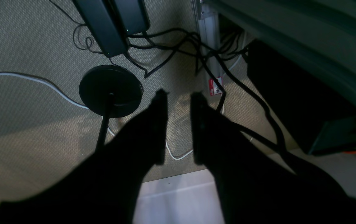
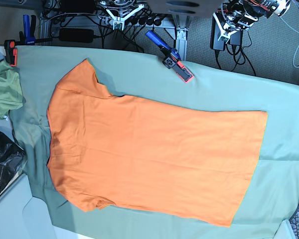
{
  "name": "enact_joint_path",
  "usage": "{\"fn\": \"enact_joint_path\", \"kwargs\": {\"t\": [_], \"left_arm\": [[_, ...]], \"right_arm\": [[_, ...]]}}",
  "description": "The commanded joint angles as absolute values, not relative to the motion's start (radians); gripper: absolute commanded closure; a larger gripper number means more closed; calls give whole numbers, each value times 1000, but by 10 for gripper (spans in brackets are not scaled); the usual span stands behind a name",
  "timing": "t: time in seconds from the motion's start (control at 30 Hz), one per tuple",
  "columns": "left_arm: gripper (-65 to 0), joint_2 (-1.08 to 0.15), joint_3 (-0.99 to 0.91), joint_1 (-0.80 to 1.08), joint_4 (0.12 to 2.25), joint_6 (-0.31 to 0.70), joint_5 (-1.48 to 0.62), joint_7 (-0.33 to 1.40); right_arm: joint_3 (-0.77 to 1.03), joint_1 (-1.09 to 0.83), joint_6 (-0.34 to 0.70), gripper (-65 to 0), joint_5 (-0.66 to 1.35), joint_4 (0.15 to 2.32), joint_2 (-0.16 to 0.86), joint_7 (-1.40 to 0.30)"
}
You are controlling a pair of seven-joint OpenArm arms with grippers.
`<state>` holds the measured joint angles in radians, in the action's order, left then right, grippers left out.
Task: Fold the T-shirt properly
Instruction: 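Move both grippers from rest toward the orange T-shirt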
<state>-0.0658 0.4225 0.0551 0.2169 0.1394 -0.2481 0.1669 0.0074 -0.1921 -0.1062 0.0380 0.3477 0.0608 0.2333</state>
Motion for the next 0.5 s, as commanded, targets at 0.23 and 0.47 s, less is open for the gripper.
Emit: {"fn": "enact_joint_path", "kwargs": {"t": [0.23,0.47], "left_arm": [[-166,-67,424,56,223,134,-250,132],[-166,-67,424,59,223,135,-250,135]], "right_arm": [[10,-200,-146,-147,42,353,66,292],[10,-200,-146,-147,41,355,67,292]]}}
